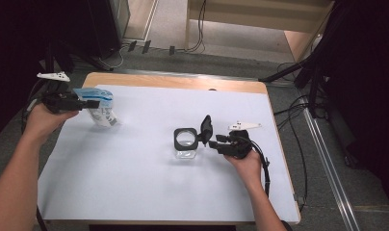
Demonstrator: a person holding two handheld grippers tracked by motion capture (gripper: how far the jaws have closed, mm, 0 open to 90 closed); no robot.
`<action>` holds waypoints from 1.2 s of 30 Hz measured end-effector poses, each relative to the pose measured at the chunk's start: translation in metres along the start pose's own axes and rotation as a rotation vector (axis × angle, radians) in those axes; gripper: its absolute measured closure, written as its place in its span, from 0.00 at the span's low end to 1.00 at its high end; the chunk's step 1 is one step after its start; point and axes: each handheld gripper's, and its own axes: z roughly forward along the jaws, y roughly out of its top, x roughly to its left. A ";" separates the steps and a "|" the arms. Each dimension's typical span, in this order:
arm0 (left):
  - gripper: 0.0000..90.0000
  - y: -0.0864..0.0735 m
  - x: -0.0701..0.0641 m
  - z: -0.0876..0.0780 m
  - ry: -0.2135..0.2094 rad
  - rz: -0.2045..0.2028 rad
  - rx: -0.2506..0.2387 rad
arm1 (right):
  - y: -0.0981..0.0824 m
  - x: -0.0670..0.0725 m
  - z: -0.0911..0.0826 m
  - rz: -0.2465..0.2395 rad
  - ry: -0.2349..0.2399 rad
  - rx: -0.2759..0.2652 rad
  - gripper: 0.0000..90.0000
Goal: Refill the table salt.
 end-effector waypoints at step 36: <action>1.00 0.031 -0.076 0.005 -0.138 -0.106 -0.044 | -0.004 0.026 -0.030 -0.021 -0.002 -0.039 0.61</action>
